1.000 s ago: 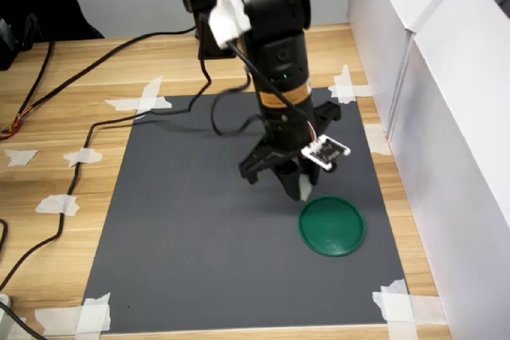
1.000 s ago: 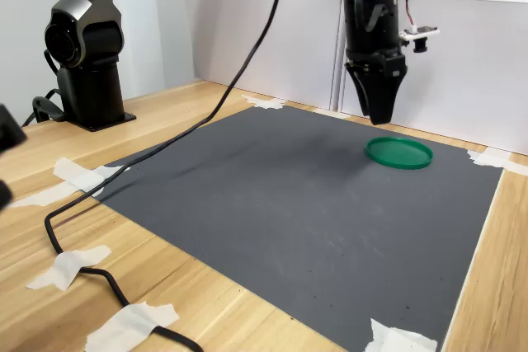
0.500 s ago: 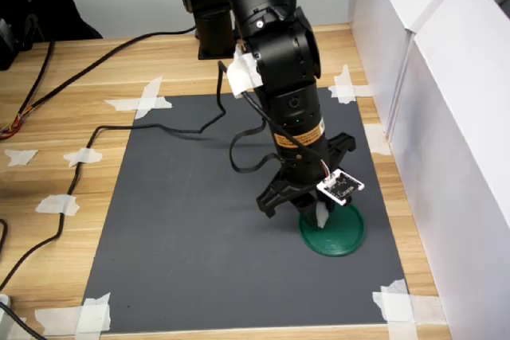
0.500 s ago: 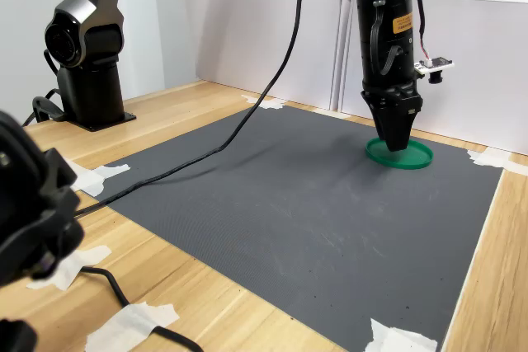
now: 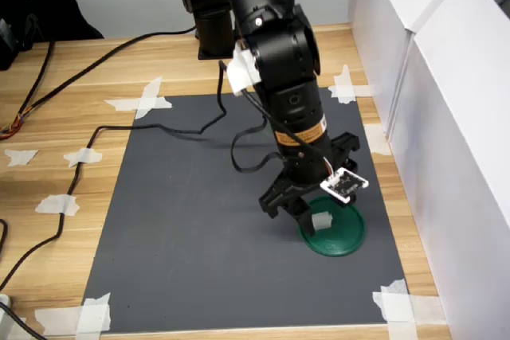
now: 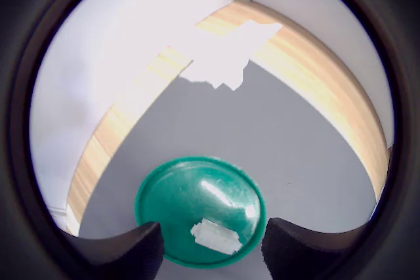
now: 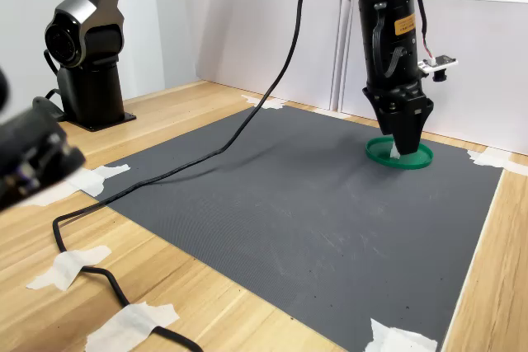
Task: Grasp a white terminal and put it on the green lid.
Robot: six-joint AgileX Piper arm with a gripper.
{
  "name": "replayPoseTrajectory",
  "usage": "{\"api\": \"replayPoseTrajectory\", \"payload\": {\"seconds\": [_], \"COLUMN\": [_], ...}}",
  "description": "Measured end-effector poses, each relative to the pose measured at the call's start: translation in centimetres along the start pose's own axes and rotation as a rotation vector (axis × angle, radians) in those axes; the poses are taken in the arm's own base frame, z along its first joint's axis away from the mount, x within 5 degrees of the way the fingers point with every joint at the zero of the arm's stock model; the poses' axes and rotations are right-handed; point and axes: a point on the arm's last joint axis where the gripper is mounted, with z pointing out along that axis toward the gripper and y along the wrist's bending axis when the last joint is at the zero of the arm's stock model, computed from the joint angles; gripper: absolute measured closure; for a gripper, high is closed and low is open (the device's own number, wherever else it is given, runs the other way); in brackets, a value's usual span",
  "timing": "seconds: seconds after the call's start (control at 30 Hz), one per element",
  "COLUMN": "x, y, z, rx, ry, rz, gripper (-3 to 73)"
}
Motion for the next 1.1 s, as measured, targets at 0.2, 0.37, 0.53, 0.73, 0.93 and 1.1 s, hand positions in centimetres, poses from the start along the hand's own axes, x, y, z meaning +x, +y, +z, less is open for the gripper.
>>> {"api": "replayPoseTrajectory", "payload": {"seconds": [0.2, 0.37, 0.53, 0.73, 0.93, 1.1], "x": [0.6, 4.5, 9.3, 16.3, 22.5, 26.7], "y": [-1.5, -3.7, -3.0, -0.7, 3.1, 5.8], "z": [-7.1, -12.5, -17.9, -21.3, -21.5, -19.3], "rx": [0.111, 0.261, 0.428, 0.586, 0.655, 0.658], "ry": [-0.132, -0.263, -0.475, -0.649, -0.720, -0.732], "rz": [0.104, 0.204, 0.225, 0.292, 0.340, 0.345], "gripper": [20.3, 49.0, 68.9, 70.9, 71.1, 71.1]}}
